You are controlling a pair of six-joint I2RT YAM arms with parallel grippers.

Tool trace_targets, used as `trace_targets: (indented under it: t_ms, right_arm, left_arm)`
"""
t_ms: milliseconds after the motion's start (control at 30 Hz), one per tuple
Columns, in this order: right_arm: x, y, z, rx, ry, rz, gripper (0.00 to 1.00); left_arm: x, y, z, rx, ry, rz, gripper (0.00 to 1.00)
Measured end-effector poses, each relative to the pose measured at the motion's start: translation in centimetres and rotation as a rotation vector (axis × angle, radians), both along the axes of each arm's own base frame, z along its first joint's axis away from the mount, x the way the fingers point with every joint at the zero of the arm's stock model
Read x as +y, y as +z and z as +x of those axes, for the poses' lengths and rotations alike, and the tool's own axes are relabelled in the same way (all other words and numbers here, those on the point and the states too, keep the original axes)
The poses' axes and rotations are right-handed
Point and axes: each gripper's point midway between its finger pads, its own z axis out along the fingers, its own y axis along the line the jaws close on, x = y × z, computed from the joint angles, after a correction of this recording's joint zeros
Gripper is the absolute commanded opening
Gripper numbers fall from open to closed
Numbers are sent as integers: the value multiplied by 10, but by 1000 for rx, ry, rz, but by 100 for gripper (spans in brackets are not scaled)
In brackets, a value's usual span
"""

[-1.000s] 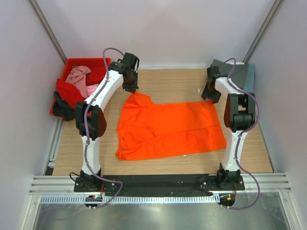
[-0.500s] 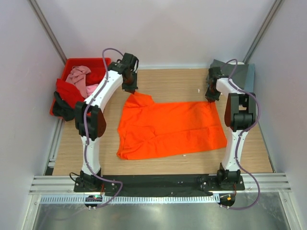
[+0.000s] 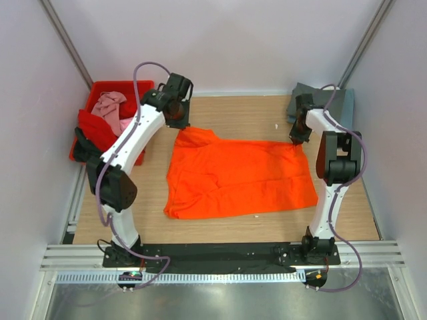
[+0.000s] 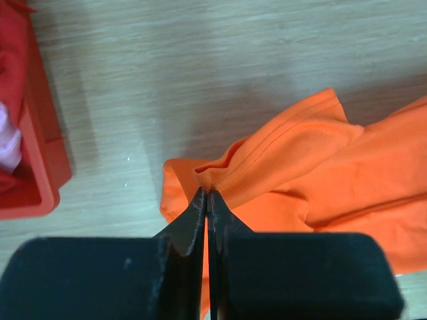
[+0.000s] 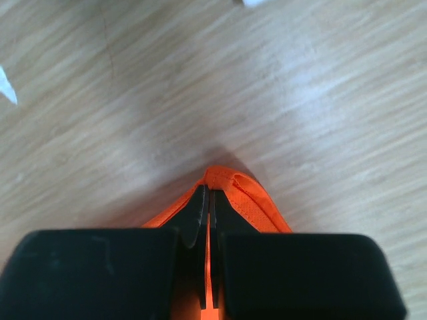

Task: Fold and stack the t-shirts
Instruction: Fold the tshirt

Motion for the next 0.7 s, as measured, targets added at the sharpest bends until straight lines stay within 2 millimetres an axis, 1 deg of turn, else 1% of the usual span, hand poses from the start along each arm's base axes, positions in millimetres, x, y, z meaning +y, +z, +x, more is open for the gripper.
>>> trace_targets:
  t_ms: [100, 200, 300, 433, 500, 567, 633, 700]
  right_arm:
    - [3, 12, -13, -7, 6, 9, 1]
    - [4, 30, -23, -36, 9, 13, 1]
    - [5, 49, -32, -72, 10, 14, 1]
    - [5, 72, -40, -127, 11, 12, 1]
    - [5, 78, -42, -146, 12, 14, 2]
    - [6, 80, -44, -161, 15, 19, 1]
    - [7, 80, -42, -171, 18, 24, 1]
    - [8, 80, -39, -181, 21, 30, 1]
  left_arm:
    - [5, 15, -23, -28, -11, -3, 0]
    - [16, 22, -38, -50, 0, 7, 0]
    - [24, 16, -45, -49, 12, 36, 0]
    - [28, -8, -51, -15, 12, 86, 0]
    - [26, -17, -52, -7, -1, 98, 0]
    - [21, -21, -48, -21, -15, 97, 0]
    - [15, -20, -38, -57, -28, 90, 0]
    - [7, -18, -21, -94, -40, 90, 0]
